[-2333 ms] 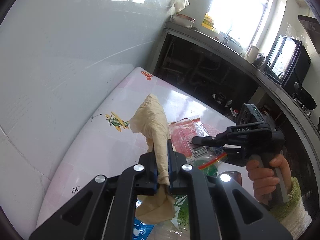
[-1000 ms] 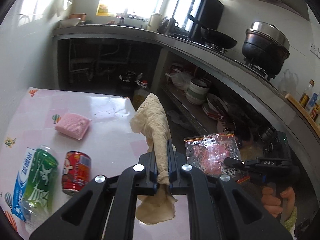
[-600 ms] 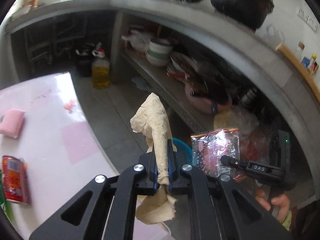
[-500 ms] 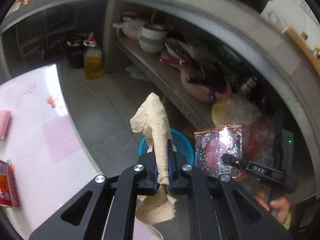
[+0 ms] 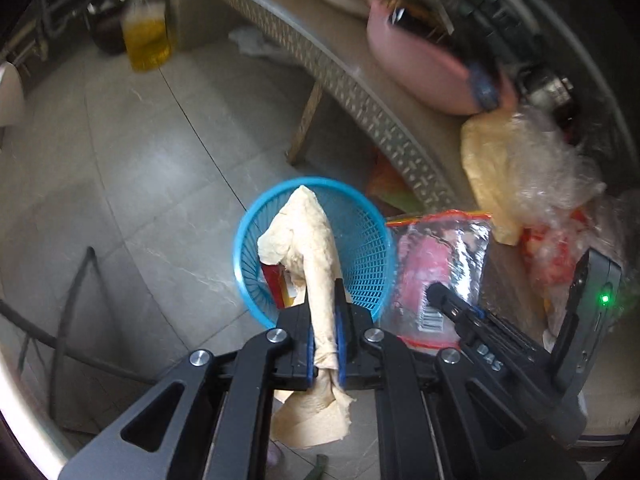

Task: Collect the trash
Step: 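Carry towel and plastic bag to the wastebasket and open both tools, then return both tools to the table toward the pink sponge and cans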

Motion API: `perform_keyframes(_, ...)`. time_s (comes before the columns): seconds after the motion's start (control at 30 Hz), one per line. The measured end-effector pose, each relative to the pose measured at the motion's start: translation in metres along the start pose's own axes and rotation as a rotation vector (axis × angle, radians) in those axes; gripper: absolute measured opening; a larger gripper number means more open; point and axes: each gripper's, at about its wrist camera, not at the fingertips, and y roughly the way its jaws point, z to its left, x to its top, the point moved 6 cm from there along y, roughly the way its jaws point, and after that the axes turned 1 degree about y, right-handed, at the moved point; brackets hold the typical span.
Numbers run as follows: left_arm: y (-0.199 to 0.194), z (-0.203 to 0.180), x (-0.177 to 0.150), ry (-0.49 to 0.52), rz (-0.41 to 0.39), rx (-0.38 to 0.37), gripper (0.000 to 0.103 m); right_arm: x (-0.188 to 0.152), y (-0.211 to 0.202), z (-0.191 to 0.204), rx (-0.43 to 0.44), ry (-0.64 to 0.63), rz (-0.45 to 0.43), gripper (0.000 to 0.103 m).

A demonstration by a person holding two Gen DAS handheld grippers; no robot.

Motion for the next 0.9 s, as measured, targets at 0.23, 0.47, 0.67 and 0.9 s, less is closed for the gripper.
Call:
perform_keyframes(0.23, 0.032, 0.001, 0.0, -0.058, 0.01, -0.041, 0.038, 0.0, 0.045, -0.015, -0.071, 0.024, 0.026, 0.059)
perform_keyframes(0.47, 0.002, -0.003, -0.002, -0.046, -0.052, -0.075, 0.038, -0.018, 0.017, -0.016, -0.038, 0.0, -0.012, 0.059)
perform_keyframes(0.67, -0.035, -0.005, -0.008, -0.032, -0.106, -0.094, 0.038, -0.028, -0.003, -0.015, 0.0, 0.007, -0.031, 0.059)
perform_keyframes(0.9, -0.102, -0.002, -0.024, -0.023, -0.2, -0.126, 0.038, -0.036, -0.033, 0.001, 0.063, -0.033, -0.044, 0.059)
